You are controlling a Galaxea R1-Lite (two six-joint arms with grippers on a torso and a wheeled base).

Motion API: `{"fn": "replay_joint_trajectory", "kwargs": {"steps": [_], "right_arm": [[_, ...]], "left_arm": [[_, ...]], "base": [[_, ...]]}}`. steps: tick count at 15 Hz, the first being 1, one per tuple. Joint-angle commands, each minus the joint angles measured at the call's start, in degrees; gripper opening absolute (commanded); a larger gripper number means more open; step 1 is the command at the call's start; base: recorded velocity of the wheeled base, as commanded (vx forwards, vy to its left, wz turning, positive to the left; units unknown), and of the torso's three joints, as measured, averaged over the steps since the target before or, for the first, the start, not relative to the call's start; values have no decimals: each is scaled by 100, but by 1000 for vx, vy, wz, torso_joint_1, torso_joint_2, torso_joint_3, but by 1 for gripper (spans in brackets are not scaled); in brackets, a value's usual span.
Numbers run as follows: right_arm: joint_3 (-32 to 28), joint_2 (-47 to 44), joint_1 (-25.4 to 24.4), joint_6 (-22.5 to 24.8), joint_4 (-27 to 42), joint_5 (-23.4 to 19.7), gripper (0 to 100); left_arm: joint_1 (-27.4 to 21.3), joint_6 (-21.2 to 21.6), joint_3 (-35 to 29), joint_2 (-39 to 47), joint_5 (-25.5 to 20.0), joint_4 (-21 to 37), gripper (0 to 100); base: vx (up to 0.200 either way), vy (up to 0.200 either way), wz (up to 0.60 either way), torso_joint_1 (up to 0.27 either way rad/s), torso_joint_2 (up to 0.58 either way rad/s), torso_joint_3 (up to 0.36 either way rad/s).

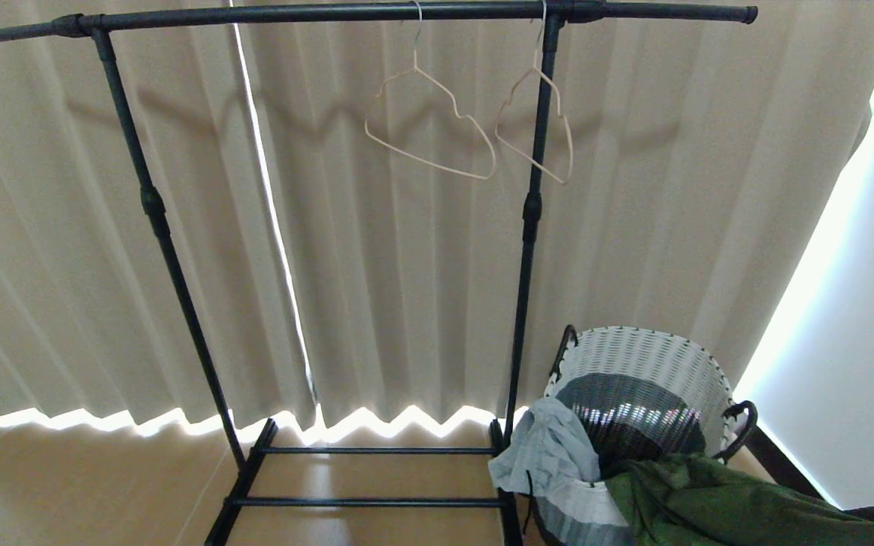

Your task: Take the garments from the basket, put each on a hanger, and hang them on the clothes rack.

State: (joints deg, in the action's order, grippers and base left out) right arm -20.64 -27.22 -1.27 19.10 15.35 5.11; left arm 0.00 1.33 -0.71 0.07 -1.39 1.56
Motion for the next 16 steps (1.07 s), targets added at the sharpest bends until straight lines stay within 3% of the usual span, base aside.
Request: {"fn": "replay_joint_trajectory", "kwargs": {"steps": [1,8,16], "right_arm": [[42,-2,-31,6,-14,-1,0],[60,-38,-154,6,-14,-1,0],[51,-55,-181,50,-32,-1,0]], "left_arm": [[0,-1,0,1,-2,2,100],[0,8,0,1,-2,2,100],[9,25,0,1,7,2,100]], "base": [[0,0,0,0,0,0],[0,0,0,0,0,0],[0,200,0,5,4,1]]}}
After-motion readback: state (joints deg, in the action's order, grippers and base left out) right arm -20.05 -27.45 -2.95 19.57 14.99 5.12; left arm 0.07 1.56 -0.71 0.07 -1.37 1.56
